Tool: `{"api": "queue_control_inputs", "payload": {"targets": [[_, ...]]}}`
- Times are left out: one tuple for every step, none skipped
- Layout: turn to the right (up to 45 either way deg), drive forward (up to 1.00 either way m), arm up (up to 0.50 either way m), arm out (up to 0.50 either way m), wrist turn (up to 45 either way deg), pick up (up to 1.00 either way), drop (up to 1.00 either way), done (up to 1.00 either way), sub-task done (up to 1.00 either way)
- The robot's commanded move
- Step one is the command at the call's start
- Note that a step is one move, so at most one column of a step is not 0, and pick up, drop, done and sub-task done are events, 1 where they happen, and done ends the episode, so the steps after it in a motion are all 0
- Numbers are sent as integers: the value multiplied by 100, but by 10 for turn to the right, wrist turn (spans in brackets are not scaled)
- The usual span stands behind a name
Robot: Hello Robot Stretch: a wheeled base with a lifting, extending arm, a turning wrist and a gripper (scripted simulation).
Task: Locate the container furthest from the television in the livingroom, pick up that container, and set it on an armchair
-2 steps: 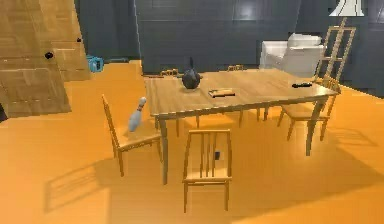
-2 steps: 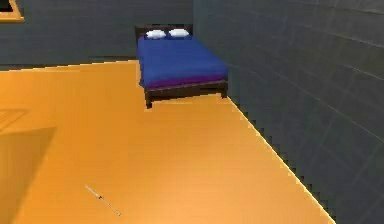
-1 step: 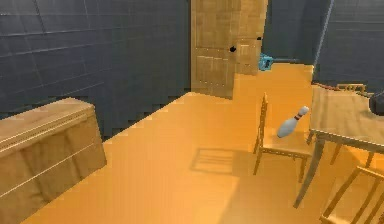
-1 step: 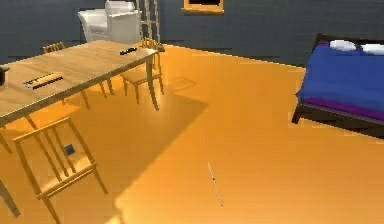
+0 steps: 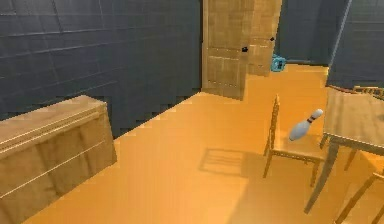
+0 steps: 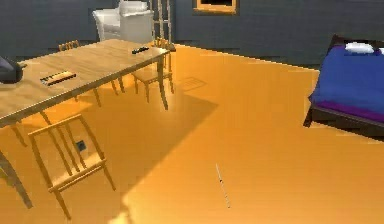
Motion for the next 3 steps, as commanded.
{"api": "queue_control_inputs", "payload": {"targets": [[0,100,0,0,0,0,0,0,0],[0,60,0,0,0,0,0,0,0],[300,0,0,0,0,0,0,0,0]]}}
